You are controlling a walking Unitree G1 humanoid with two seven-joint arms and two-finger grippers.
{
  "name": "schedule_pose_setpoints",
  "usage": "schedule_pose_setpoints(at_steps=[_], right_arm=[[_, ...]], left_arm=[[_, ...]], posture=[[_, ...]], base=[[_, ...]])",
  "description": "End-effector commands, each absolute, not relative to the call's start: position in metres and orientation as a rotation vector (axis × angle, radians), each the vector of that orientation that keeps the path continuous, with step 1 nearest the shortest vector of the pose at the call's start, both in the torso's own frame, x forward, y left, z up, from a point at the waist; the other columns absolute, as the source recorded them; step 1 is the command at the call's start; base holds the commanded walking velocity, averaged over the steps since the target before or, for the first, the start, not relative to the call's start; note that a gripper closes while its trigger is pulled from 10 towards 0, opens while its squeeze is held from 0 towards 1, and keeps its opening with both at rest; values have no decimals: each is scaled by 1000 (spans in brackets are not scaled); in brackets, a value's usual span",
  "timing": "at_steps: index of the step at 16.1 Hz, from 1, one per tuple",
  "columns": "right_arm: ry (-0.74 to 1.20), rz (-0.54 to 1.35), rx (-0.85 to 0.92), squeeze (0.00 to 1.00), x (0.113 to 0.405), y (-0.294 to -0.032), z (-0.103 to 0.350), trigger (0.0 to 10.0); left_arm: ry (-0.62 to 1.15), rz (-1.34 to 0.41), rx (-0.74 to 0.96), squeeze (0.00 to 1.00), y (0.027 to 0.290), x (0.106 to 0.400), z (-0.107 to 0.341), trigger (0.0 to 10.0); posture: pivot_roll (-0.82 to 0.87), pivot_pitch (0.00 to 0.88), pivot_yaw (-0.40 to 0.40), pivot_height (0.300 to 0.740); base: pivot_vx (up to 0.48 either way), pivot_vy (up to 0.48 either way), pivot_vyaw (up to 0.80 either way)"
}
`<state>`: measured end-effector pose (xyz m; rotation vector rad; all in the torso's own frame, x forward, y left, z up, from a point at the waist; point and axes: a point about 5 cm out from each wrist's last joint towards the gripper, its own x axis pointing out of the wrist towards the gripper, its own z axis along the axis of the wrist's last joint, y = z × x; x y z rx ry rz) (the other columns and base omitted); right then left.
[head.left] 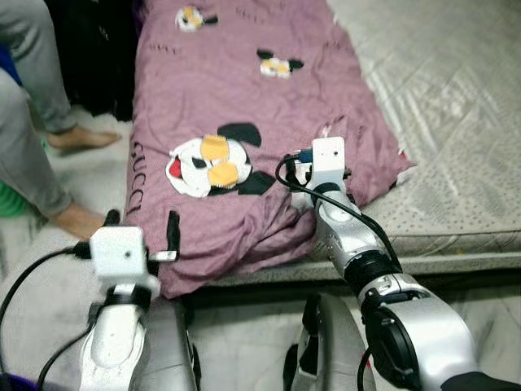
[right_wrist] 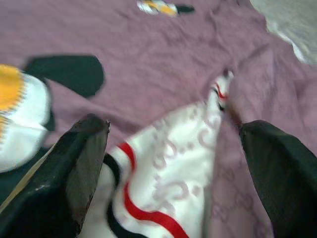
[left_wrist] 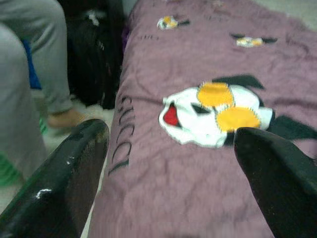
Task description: Clean up the room
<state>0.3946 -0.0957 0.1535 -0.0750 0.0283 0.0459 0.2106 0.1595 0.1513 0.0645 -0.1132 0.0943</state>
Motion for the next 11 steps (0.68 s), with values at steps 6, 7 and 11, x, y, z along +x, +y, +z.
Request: schedule_pose_setpoints(at_steps=[6,7,11], right_arm=[[187,-176,-160,0,396,-132,139,10000],[249,-227,-179,0,392,-143,128,10000],[361,-398,-115,0,378,-183,104,10000]], left_arm=[[-86,90,91,0,159,214,157,10000],[-87,125,105,0,167,215,159,10000],[-86,167,131,0,182,219,161,10000]], posture=[[188,372,-73,564],[185,368,-80,564],[185,356,-81,564]], base=[[0,0,0],[0,0,0],[0,0,0]])
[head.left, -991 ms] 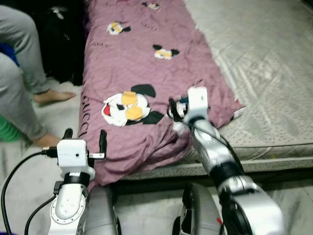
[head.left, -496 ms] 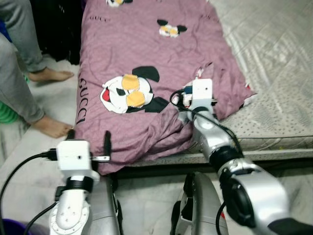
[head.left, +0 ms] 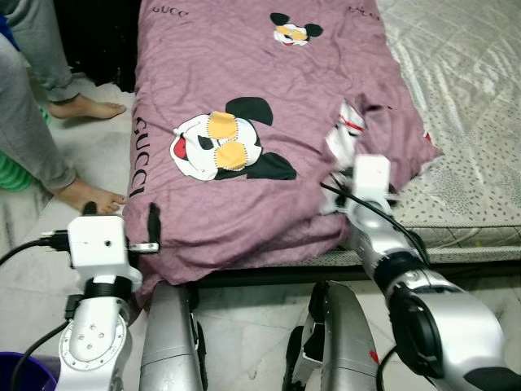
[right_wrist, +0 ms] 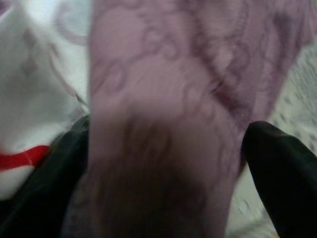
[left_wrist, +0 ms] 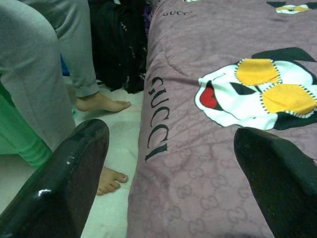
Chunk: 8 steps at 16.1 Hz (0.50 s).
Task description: Clean up the room
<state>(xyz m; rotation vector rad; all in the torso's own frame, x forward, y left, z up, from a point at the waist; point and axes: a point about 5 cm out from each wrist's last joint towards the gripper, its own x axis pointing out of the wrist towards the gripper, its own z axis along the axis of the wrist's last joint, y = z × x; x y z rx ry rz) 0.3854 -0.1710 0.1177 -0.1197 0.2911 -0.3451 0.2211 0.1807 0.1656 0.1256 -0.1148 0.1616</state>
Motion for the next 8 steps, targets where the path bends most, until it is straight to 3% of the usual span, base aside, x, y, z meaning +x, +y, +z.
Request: schedule_pose_setpoints(at_steps=[1,4,8], right_arm=[[360,-455,-119,0,373,-199,101,10000],[395,-622,-124,0,351,-249,86,10000],[467,-727,-189,0,312,-292,56,10000]], left_arm=[[-87,166,129,0,181,221,161,10000],[-95,151,119,0,178,226,161,10000],[-108,142,111,0,178,236,163,10000]], posture=[[180,350,-77,564],[165,335,-71,564],[142,315,-59,564]], base=[[0,0,0],[0,0,0],[0,0,0]])
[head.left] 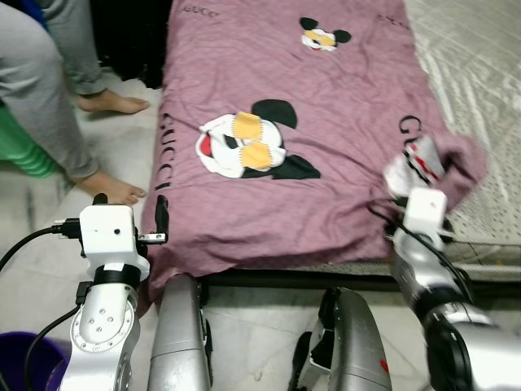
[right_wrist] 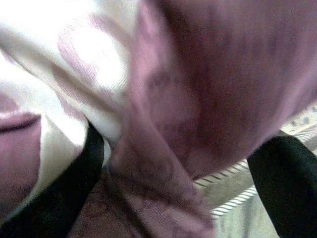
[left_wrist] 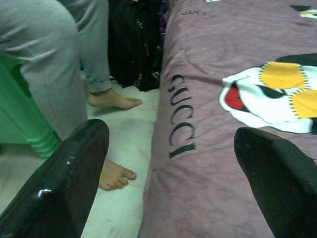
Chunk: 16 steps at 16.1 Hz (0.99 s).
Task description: Clean up the room
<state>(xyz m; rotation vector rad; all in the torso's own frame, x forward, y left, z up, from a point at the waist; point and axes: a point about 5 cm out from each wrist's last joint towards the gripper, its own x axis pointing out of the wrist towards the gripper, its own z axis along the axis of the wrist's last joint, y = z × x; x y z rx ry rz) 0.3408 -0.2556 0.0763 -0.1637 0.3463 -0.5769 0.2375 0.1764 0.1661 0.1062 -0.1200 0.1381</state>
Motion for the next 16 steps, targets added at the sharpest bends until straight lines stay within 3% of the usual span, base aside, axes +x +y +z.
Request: schedule_pose_setpoints(at_steps=[1,6,10,13,16], right_arm=[[475,-728,-203,0,307,-294,52,10000],[608,-656,-308,0,240,-296,-4,10000],[672,-615,-357,0,190,-292,-21,10000],[622,-624,-405,0,177,-304,-8,10000],[401,-636,-457,0,207,-311,43,10000]], left_arm=[[-109,140,110,0,178,237,163,10000],[-122,112,97,0,174,247,162,10000],[-136,79,78,0,166,259,162,10000],[-157,52,70,0,162,271,165,10000],[-171,48,61,0,160,278,165,10000]], posture=[[137,309,-56,564],[95,269,-44,564],[49,234,-20,564],[15,217,-5,564],[-12,193,-6,564]], base=[[0,0,0],[0,0,0],[0,0,0],[0,0,0],[0,0,0]])
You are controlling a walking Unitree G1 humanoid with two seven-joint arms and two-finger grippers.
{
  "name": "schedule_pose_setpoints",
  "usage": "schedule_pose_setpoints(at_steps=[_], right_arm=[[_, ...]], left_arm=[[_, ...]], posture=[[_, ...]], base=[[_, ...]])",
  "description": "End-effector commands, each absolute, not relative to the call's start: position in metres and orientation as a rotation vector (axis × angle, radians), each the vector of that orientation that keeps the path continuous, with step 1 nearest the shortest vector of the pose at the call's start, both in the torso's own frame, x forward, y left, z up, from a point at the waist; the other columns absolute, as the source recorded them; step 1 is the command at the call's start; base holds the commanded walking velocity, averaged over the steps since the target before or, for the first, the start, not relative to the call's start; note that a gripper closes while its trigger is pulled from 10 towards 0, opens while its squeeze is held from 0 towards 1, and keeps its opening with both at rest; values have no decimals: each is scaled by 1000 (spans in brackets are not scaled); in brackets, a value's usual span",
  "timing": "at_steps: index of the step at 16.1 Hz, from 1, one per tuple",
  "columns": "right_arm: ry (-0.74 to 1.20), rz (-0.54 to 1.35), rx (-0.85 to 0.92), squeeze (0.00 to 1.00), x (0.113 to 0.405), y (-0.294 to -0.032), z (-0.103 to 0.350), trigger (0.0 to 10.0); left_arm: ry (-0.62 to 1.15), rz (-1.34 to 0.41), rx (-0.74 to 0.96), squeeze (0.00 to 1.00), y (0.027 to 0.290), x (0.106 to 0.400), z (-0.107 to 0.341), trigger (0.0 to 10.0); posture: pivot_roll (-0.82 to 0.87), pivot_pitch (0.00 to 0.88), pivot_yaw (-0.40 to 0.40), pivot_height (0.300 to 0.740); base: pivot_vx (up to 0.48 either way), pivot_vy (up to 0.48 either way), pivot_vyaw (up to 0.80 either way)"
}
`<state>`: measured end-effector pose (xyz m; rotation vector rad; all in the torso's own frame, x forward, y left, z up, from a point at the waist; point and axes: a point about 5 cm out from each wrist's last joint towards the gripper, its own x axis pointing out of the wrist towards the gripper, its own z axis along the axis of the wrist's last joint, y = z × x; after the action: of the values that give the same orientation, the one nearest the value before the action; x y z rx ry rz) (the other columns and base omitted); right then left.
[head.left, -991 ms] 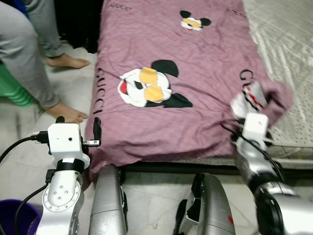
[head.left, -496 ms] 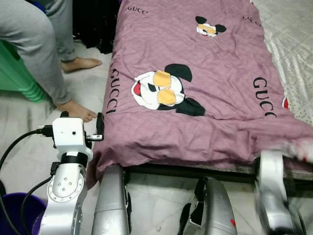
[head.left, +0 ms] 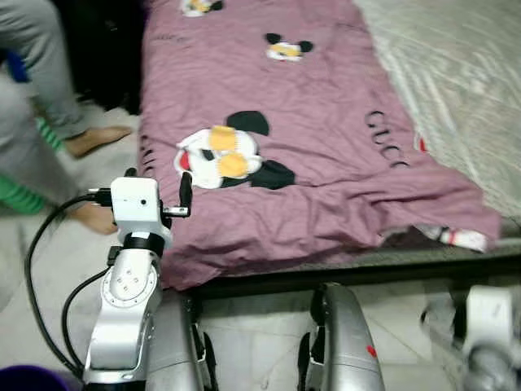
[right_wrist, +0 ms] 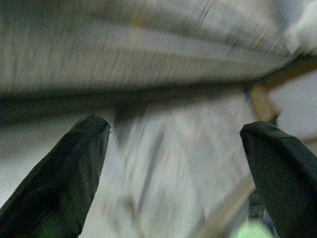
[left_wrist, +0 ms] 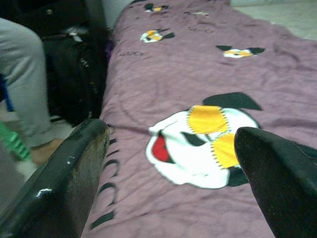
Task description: Clean up the room
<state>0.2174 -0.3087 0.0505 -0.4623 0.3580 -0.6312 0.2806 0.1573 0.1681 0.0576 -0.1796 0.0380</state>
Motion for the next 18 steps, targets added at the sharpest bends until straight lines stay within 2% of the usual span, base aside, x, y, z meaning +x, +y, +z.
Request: schedule_pose_setpoints(at_steps=[1,4,8,9,11,12,14,16,18], right_arm=[[260,-632,-489,0,233,-307,74,10000],[119,-658,-445,0,267,-299,114,10000],[110,-660,-438,0,269,-298,117,10000],[103,-628,-429,0,270,-289,116,10000],[174,-582,-388,0,262,-281,98,10000],[282,-524,-388,0,249,-275,74,10000],[543,-589,-243,0,216,-280,33,10000],[571,-613,-227,0,206,-286,31,10000],[495,-614,-275,0,205,-293,49,10000]], left_arm=[[-181,43,52,0,157,280,166,10000],[-197,33,43,0,153,285,166,10000],[-198,32,43,0,153,285,166,10000],[-205,31,48,0,154,288,166,10000],[-215,29,47,0,154,291,168,10000],[-216,26,45,0,152,292,167,10000],[-215,22,41,0,150,292,165,10000],[-217,22,42,0,151,293,164,10000],[-221,26,44,0,152,294,165,10000]], posture=[[-19,179,-7,564],[-16,159,-7,564],[-16,159,-7,564],[-23,136,-7,564],[-24,133,-8,564],[-32,131,-7,564],[-36,131,-6,564],[-42,133,-5,564],[-50,134,-3,564]], base=[[0,0,0],[0,0,0],[0,0,0],[0,0,0],[0,0,0],[0,0,0],[0,0,0],[0,0,0],[0,0,0]])
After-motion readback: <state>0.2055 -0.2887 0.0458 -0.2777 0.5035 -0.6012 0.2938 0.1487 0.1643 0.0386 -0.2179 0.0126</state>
